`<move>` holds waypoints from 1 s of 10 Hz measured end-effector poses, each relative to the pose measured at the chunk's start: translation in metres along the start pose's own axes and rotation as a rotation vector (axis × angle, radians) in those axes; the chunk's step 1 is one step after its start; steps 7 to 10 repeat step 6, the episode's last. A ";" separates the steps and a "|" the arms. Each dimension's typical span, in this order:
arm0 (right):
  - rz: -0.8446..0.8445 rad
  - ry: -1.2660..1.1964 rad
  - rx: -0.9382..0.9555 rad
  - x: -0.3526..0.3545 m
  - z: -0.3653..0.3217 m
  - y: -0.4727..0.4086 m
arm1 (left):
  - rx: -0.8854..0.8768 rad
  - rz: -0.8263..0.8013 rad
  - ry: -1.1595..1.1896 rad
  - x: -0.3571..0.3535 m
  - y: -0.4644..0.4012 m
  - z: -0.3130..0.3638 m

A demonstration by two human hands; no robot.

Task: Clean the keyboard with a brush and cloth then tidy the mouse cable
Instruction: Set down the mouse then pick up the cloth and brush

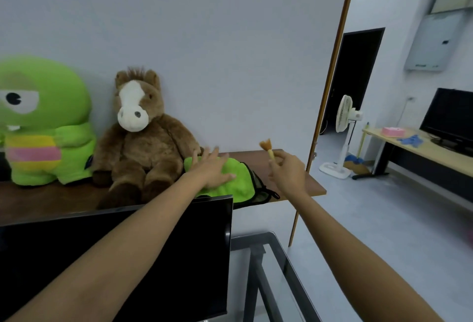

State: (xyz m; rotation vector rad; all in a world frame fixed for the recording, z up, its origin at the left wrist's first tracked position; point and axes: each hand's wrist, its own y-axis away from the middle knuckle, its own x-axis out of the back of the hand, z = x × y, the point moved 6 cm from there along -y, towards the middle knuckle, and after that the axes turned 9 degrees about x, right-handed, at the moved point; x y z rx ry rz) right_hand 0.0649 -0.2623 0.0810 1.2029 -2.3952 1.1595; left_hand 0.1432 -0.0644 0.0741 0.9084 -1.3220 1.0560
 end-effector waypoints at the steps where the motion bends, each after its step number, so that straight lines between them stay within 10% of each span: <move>1: -0.094 0.151 -0.041 -0.021 0.013 0.001 | 0.017 -0.298 0.047 -0.035 -0.002 -0.001; 10: -0.192 0.344 -0.135 -0.054 0.043 -0.020 | -0.012 -0.278 0.098 -0.025 0.002 -0.007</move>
